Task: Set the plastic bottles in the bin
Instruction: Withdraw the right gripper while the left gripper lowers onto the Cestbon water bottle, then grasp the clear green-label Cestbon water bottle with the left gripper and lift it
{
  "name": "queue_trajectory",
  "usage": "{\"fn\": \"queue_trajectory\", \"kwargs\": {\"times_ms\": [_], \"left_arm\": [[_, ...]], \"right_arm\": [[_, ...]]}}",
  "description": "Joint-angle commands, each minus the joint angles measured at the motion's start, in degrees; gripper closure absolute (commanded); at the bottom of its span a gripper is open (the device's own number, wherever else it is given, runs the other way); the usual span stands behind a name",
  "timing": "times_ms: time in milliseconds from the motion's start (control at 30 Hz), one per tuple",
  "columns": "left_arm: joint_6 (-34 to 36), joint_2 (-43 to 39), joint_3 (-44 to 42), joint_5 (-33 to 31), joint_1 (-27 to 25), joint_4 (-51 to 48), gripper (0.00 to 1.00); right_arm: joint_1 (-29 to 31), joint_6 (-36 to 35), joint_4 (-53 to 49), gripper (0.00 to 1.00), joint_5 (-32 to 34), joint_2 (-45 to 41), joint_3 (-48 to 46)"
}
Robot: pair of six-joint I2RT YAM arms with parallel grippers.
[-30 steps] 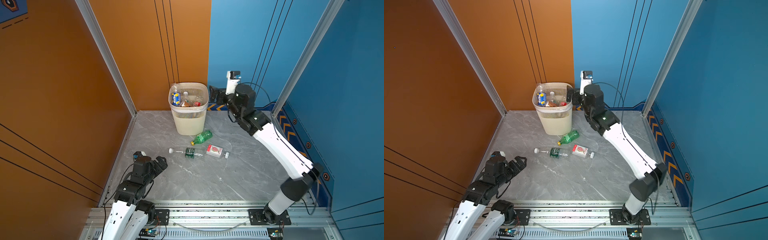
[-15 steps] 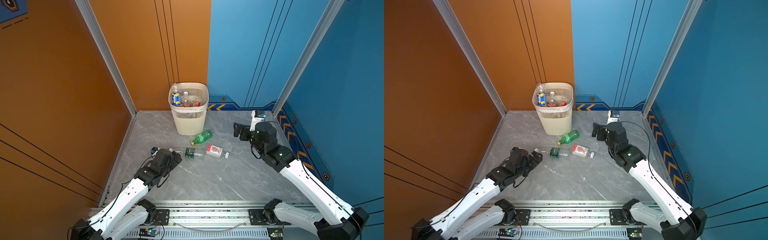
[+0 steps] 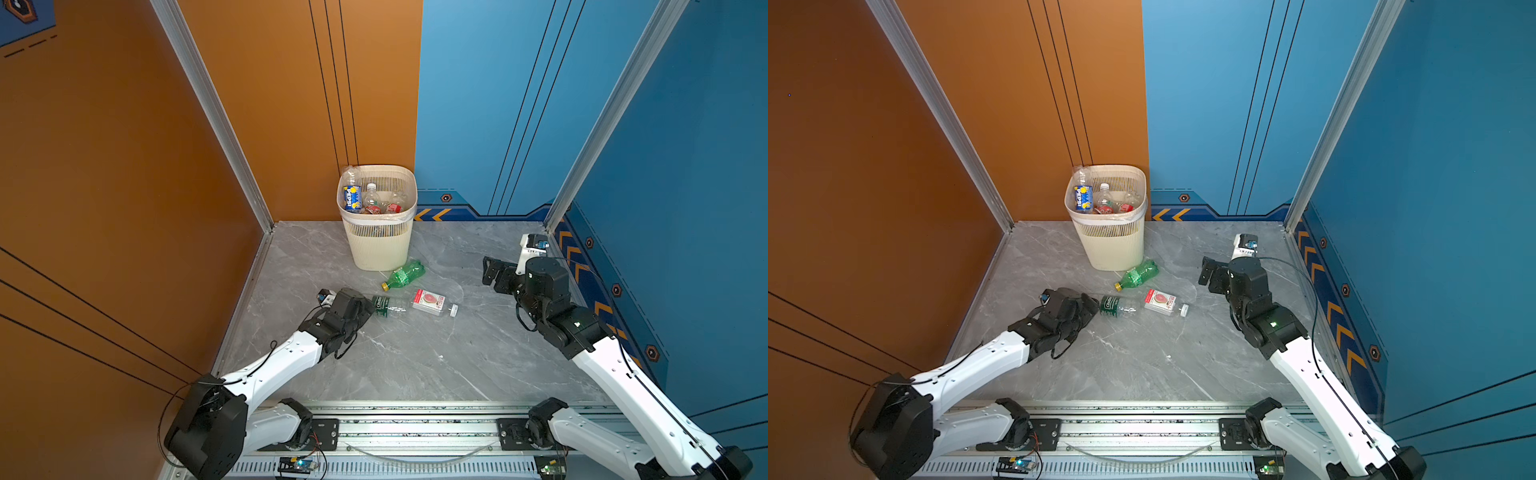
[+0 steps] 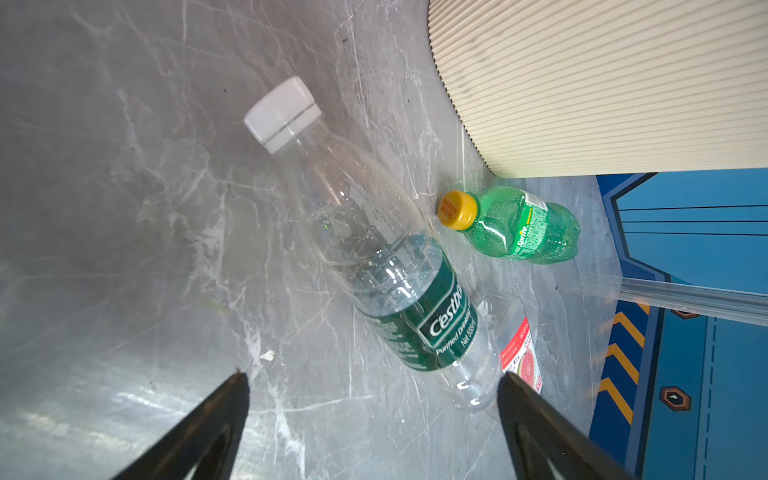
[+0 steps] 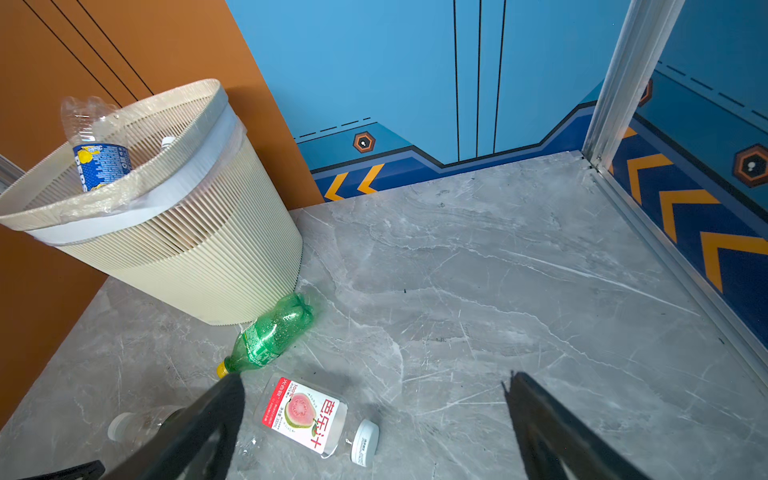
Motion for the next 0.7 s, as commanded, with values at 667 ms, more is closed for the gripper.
{"fn": "queue_trajectory", "kwargs": {"times_ms": [667], "left_arm": [[-2.5, 17.7, 6.4, 4.1, 0.4, 10.2, 0.08]], "right_arm": [[-5.5, 0.2, -0.7, 0.01, -4.8, -1.1, -2.8]]}}
